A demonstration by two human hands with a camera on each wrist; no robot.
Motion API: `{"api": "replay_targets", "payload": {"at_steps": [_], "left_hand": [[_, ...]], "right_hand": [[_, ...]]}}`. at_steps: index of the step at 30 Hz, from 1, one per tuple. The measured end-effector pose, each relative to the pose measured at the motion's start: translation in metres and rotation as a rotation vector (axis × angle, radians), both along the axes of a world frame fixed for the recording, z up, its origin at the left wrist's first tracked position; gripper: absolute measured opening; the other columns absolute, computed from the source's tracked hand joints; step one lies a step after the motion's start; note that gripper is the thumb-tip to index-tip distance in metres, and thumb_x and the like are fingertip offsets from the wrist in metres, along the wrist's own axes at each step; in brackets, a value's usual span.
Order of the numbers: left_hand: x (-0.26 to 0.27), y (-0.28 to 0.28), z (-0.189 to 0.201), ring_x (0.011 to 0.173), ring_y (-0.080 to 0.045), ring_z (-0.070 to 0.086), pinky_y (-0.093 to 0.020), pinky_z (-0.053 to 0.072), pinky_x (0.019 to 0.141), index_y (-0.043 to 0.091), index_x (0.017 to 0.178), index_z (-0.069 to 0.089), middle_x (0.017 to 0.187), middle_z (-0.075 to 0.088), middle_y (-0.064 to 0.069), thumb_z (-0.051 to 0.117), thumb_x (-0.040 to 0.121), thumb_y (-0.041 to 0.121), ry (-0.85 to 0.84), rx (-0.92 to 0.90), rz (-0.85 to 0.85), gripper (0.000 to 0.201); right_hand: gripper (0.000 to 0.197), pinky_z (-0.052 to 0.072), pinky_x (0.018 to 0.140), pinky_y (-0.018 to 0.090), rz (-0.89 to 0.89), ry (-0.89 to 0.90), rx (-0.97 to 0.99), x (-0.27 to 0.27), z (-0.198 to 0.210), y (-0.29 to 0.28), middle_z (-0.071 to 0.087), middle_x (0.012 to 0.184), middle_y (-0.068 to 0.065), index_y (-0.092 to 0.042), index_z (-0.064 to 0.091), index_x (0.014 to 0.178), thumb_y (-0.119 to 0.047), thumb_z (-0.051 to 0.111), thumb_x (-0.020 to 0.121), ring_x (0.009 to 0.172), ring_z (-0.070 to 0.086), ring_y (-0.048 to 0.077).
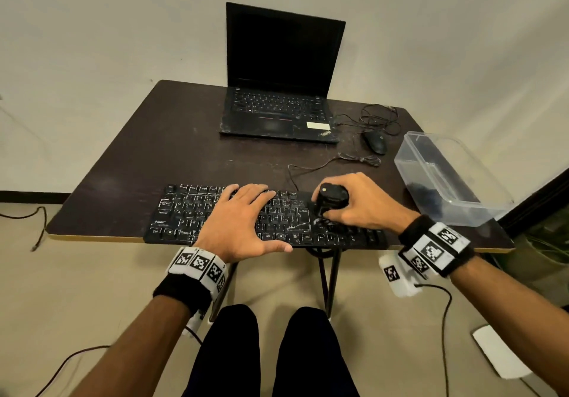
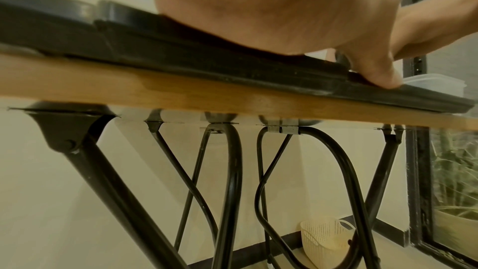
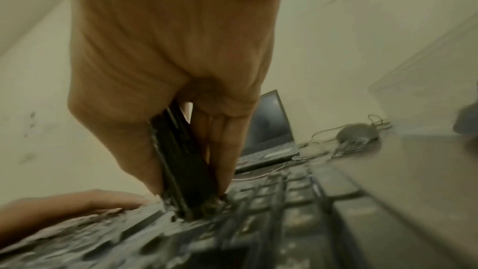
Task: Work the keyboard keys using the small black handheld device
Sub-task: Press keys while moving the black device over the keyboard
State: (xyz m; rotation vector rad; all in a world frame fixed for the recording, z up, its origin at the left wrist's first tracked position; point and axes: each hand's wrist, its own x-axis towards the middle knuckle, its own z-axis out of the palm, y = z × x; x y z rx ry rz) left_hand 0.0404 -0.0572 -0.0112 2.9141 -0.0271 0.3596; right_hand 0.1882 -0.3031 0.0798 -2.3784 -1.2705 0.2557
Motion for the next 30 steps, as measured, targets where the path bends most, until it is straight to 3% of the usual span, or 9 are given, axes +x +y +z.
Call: {"api": "replay_targets", "payload": {"at_steps": [3,8,12,15,16,19,24,28,30], "left_hand": [[-0.001,-0.001,0.000,0.156,-0.016,0.032,-0.047,0.011,0.132,0.021,0.160,0.042,0.167,0.039,0.003,0.027,0.062,0.113,0.022,0.009,-0.003,0.135],[0.000,0.000,0.001,0.155,-0.016,0.033,-0.048,0.012,0.132,0.021,0.160,0.043,0.166,0.040,0.002,0.025,0.061,0.113,0.011,0.010,0.001,0.137],[-0.001,-0.001,0.001,0.156,-0.015,0.031,-0.048,0.012,0.132,0.022,0.160,0.041,0.167,0.039,0.004,0.025,0.059,0.114,0.024,0.001,0.000,0.137],[-0.001,-0.001,0.001,0.155,-0.014,0.031,-0.047,0.012,0.132,0.022,0.160,0.042,0.166,0.039,0.003,0.029,0.059,0.113,0.019,-0.010,0.009,0.136],[-0.001,-0.001,0.001,0.155,-0.014,0.032,-0.047,0.012,0.132,0.022,0.160,0.042,0.166,0.039,0.003,0.030,0.059,0.113,0.019,-0.012,0.011,0.136],[0.000,-0.002,0.001,0.155,-0.014,0.032,-0.046,0.011,0.132,0.022,0.159,0.042,0.166,0.040,0.004,0.035,0.060,0.111,0.022,-0.010,0.005,0.134],[0.000,-0.001,0.001,0.155,-0.015,0.032,-0.047,0.011,0.132,0.022,0.160,0.042,0.167,0.039,0.003,0.035,0.060,0.111,0.018,-0.007,0.014,0.134],[0.000,-0.001,0.002,0.155,-0.015,0.032,-0.047,0.011,0.132,0.022,0.160,0.041,0.167,0.038,0.004,0.032,0.060,0.112,0.030,-0.001,0.007,0.135],[0.000,-0.001,0.001,0.155,-0.015,0.032,-0.047,0.012,0.132,0.022,0.160,0.041,0.167,0.039,0.003,0.034,0.061,0.111,0.021,0.006,0.011,0.134]], "right_hand": [[0.030,0.062,0.087,0.039,-0.108,0.027,0.046,0.003,0.002,-0.002,0.080,0.093,-0.012,-0.030,0.078,0.101,-0.014,0.086,0.077,0.089,0.075,0.006],[0.031,0.060,0.078,0.025,-0.010,0.000,0.021,-0.012,0.000,0.003,0.079,0.088,-0.013,-0.031,0.078,0.101,-0.013,0.085,0.076,0.081,0.075,0.004],[0.030,0.062,0.084,0.039,-0.130,-0.042,0.068,-0.002,0.004,0.006,0.079,0.091,-0.010,-0.029,0.078,0.100,-0.016,0.083,0.074,0.085,0.075,0.008],[0.032,0.057,0.076,0.019,-0.003,0.010,-0.001,-0.013,0.004,0.009,0.078,0.086,-0.018,-0.031,0.080,0.101,-0.012,0.085,0.076,0.078,0.073,-0.003],[0.032,0.057,0.078,0.019,0.011,0.019,-0.017,-0.014,0.004,0.009,0.078,0.087,-0.018,-0.031,0.080,0.102,-0.012,0.086,0.077,0.080,0.073,-0.003],[0.031,0.062,0.086,0.038,-0.087,-0.026,0.027,-0.005,0.007,0.010,0.080,0.093,-0.011,-0.029,0.079,0.101,-0.015,0.086,0.074,0.087,0.075,0.008],[0.032,0.060,0.086,0.027,0.029,0.037,-0.044,-0.018,0.006,0.006,0.080,0.093,-0.016,-0.033,0.079,0.102,-0.015,0.087,0.077,0.088,0.075,0.001],[0.030,0.062,0.087,0.041,-0.080,-0.016,0.029,-0.011,0.008,-0.004,0.079,0.091,-0.013,-0.033,0.078,0.100,-0.016,0.084,0.076,0.088,0.075,0.008],[0.030,0.063,0.088,0.039,-0.019,0.034,-0.001,-0.017,0.009,-0.006,0.080,0.094,-0.013,-0.032,0.078,0.101,-0.015,0.085,0.077,0.090,0.077,0.007]]}}
